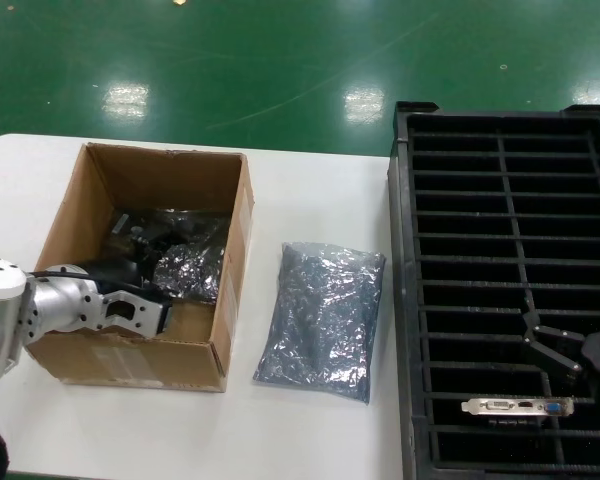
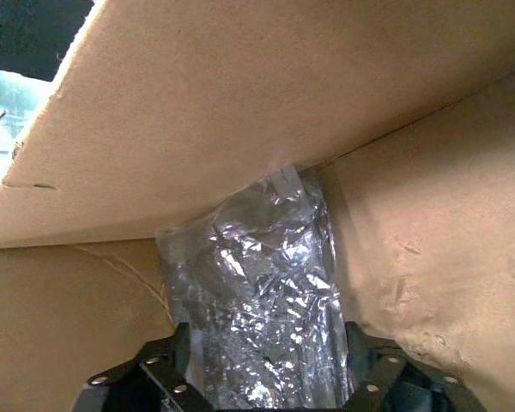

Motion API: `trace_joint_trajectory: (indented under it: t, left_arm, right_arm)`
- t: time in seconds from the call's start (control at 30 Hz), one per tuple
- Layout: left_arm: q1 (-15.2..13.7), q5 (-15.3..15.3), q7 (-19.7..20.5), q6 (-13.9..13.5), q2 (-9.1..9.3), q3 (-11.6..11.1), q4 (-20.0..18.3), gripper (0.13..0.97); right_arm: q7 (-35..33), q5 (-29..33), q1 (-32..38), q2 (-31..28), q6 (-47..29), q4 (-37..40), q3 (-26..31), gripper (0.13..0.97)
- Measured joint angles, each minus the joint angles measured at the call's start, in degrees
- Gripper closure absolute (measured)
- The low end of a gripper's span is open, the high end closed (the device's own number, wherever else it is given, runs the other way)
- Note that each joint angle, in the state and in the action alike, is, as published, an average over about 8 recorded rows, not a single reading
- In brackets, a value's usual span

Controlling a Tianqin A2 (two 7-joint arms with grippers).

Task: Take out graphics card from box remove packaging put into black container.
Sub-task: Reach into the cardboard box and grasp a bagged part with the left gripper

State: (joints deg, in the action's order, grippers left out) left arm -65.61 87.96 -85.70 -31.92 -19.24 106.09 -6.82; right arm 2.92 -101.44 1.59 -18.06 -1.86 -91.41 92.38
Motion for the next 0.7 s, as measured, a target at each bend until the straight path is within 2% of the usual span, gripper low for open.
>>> trace_joint_trajectory:
  t: [0.07, 0.33, 0.37, 0.63, 0.7]
  left_arm:
    - [-0.1, 0.4, -1.0, 0.1, 0.1, -0.4, 0.4, 0.37]
    - [-0.2, 1.0, -2.5, -0.1, 0.2, -1.1, 1.2, 0.579]
    - [-0.2, 0.9, -2.4, -0.2, 0.17, -1.1, 1.1, 0.579]
    - [1.5, -0.3, 0.5, -1.6, -0.73, 0.2, -2.1, 0.771]
    - [2.2, -0.7, 1.6, -1.9, -1.11, 0.7, -3.5, 0.786]
  right_arm:
    - [0.0, 0.0, 0.0, 0.0, 0.0, 0.0, 0.0, 0.129]
    - [0.0, 0.0, 0.0, 0.0, 0.0, 0.0, 0.0, 0.129]
    - [0.0, 0.0, 0.0, 0.0, 0.0, 0.0, 0.0, 0.129]
    - [0.0, 0.0, 0.0, 0.0, 0.0, 0.0, 0.0, 0.129]
    - [0.0, 0.0, 0.0, 0.0, 0.0, 0.0, 0.0, 0.129]
